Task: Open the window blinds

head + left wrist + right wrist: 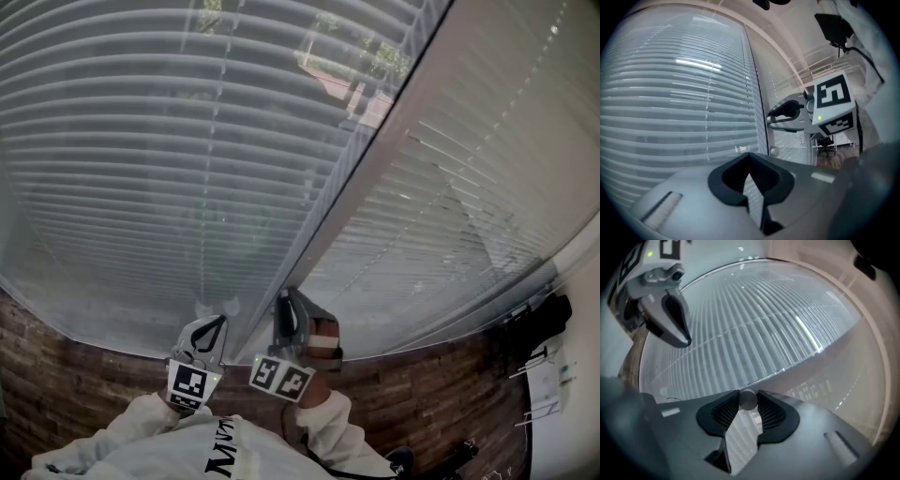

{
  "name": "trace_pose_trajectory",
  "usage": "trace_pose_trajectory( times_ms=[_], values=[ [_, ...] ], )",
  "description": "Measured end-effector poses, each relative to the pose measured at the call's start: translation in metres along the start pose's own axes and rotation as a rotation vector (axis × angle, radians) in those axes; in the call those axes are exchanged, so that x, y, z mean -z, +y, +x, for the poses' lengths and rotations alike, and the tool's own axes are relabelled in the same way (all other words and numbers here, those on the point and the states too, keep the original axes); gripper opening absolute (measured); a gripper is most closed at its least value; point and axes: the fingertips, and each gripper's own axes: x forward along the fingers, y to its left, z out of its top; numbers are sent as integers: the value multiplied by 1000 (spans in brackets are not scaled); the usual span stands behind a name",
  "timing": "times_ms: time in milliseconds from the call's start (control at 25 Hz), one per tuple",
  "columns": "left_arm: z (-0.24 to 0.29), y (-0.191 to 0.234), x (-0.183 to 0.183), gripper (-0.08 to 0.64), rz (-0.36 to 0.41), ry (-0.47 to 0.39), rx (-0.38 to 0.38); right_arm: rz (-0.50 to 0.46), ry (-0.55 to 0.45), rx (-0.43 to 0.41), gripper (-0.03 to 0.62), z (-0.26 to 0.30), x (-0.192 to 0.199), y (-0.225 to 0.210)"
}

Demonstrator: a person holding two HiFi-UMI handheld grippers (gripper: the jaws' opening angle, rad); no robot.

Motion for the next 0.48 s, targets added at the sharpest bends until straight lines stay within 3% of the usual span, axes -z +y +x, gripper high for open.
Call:
trace_pose_trajectory(
  times_ms=[320, 480],
  values=[
    [3, 0, 1, 0, 7, 3, 3, 656, -50, -62, 127, 1, 5, -9],
    [2, -1, 1, 0, 11, 8, 5, 1078, -87, -102, 127, -1, 11, -15]
  ],
)
